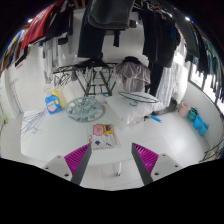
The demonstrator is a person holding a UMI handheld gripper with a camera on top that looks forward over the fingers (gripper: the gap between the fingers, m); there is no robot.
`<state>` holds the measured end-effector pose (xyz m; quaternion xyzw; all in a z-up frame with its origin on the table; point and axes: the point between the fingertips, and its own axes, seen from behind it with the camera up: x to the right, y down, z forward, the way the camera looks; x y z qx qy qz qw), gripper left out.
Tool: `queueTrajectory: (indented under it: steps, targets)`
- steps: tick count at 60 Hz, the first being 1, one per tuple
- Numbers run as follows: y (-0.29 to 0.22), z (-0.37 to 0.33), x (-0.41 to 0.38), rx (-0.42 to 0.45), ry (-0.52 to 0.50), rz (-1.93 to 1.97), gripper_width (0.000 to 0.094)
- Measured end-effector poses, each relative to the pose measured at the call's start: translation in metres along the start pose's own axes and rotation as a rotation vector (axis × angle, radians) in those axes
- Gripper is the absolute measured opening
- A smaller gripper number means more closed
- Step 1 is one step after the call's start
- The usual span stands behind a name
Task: Fold towel
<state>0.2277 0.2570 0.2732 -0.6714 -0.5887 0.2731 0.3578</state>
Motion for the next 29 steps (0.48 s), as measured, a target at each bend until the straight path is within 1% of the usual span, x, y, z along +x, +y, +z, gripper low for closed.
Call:
queueTrajectory:
  steps: [3,9,29]
  targets:
    - [0.004,-0.012,0.003,0.004,0.019,0.002,0.0853]
    - [0.009,-0.028,-0.005,0.014,0.012,-0.003,0.0852]
    - [0.006,-0.023,-0.032,0.016,-0.053,-0.006,0.0851]
